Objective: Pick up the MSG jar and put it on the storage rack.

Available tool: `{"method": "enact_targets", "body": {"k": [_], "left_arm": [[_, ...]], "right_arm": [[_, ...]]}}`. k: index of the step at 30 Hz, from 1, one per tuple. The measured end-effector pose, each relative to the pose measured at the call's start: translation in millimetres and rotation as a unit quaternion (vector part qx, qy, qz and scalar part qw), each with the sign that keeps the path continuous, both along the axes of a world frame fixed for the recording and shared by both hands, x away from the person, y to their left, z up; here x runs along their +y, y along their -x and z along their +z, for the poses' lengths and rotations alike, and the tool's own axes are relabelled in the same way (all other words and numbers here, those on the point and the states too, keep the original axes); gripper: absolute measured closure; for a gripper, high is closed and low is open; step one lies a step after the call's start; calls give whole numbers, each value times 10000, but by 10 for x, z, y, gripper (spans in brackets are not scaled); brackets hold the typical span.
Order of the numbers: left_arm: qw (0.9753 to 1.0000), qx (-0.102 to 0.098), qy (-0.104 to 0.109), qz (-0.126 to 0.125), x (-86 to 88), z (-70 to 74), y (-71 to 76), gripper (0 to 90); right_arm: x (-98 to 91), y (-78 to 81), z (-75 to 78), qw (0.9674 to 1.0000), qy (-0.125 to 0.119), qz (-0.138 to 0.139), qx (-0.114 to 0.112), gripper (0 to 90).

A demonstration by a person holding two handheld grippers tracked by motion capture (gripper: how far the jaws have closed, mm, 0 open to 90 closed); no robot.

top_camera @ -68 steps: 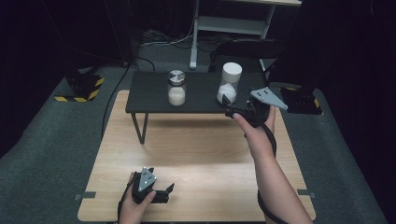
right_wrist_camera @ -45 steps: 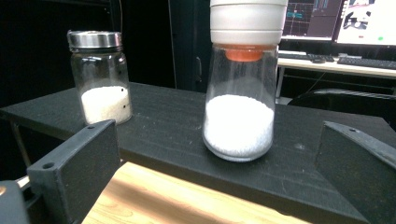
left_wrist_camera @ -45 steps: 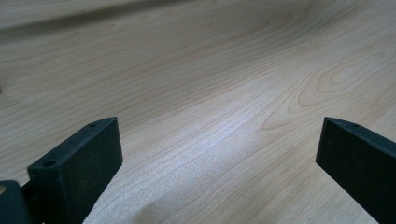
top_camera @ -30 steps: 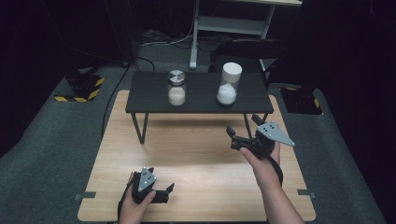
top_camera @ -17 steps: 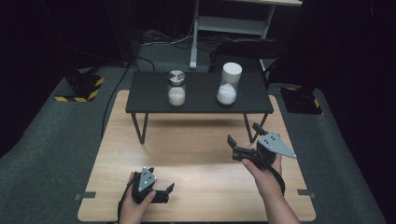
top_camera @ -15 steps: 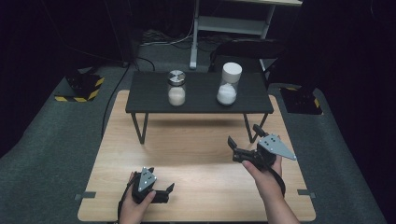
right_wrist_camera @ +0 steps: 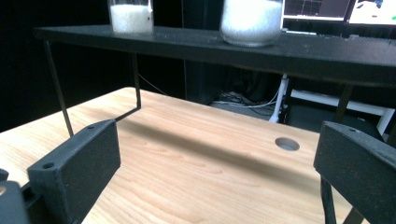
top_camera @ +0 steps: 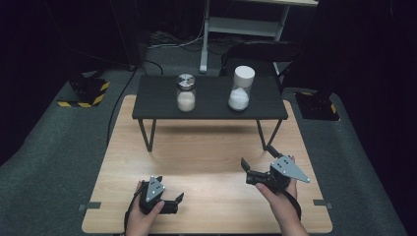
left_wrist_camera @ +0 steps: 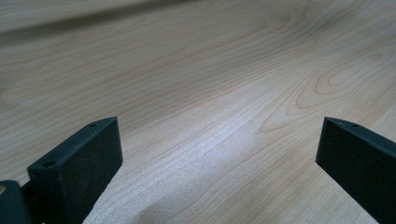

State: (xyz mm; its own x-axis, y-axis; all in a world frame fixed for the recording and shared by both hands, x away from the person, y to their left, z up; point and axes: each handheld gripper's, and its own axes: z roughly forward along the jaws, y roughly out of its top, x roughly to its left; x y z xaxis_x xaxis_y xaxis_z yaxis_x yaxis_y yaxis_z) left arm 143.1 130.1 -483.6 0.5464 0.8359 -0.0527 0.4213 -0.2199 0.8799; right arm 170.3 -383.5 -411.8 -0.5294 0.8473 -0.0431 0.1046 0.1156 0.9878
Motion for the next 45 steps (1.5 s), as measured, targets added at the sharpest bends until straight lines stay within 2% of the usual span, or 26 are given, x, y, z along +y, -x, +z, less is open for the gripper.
{"method": "enact_targets", "body": {"k": [12, 26, 34, 37, 45], "left_arm": [[10000, -2, 18, -7, 4, -3, -2, 5], [10000, -12, 28, -11, 6, -7, 0, 5], [10000, -54, -53, -37, -23, -3, 22, 5], [9998, -86, -150, -66, -44, 5, 28, 5], [9997, -94, -221, -95, -78, 13, 37, 6]], "right_arm": [[-72, 81, -182, 9998, 90, -35, 197, 2], [-146, 168, -436, 9978, 274, -117, 590, 2], [-188, 186, -581, 9943, 492, -153, 931, 3], [-198, 189, -604, 9931, 565, -146, 1019, 4], [-203, 231, -628, 9903, 810, -166, 1116, 4]]}}
